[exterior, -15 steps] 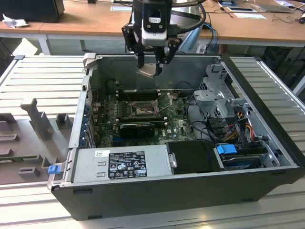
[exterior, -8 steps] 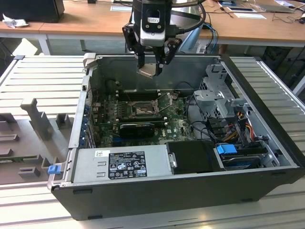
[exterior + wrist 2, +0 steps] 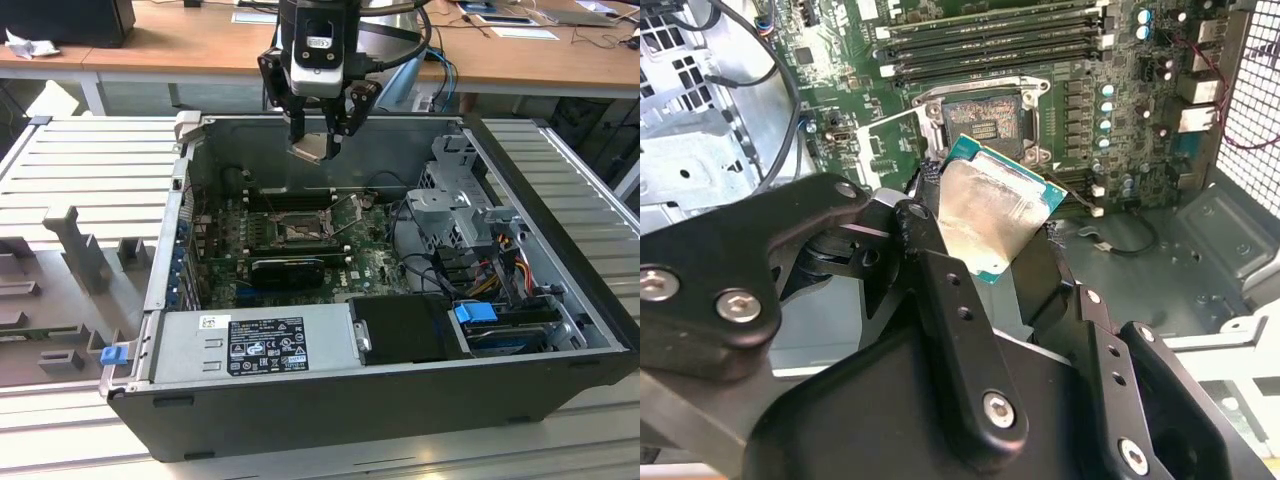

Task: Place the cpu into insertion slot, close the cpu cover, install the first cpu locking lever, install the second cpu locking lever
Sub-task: 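Place the cpu into insertion slot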

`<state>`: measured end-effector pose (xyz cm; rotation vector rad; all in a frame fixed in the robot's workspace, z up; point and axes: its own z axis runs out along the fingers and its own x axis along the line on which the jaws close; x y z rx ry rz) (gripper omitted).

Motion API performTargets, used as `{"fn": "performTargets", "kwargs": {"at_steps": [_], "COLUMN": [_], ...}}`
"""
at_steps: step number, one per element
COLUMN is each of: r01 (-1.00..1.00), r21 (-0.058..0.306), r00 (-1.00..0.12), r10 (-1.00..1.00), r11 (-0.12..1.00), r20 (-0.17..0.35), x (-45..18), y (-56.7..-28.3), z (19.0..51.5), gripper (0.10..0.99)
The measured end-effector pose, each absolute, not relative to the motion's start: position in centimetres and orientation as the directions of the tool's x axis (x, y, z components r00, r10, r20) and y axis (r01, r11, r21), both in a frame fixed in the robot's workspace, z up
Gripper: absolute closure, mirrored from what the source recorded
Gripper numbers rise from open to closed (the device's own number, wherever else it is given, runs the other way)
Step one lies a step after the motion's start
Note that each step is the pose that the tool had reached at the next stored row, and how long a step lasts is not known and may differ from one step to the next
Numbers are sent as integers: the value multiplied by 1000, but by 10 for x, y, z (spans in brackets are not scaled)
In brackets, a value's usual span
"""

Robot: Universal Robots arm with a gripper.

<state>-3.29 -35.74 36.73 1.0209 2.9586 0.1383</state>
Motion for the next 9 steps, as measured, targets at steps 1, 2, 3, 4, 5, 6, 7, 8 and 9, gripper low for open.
{"fn": "performTargets", "kwargs": {"at_steps": [1,2,3,4,5,6,7,8,9], "r01": [617,621,626,629,633,642,649,657,671], "r21": [86,86,86,86,86,86,85,85,84], "r00": [-786,-783,-779,-776,-773,-765,-760,-753,-740], "r10": [618,621,627,630,634,643,650,658,672], "r11": [782,779,775,773,769,761,756,749,737], "r20": [21,21,21,20,20,20,20,19,19], "x": [-33,-33,-33,-33,-33,-33,-33,-33,-33], "y": [-357,-357,-357,-357,-357,-357,-357,-357,-357], "z": [367,367,367,367,367,367,367,367,367], "gripper": [557,557,557,557,557,557,557,557,557]}}
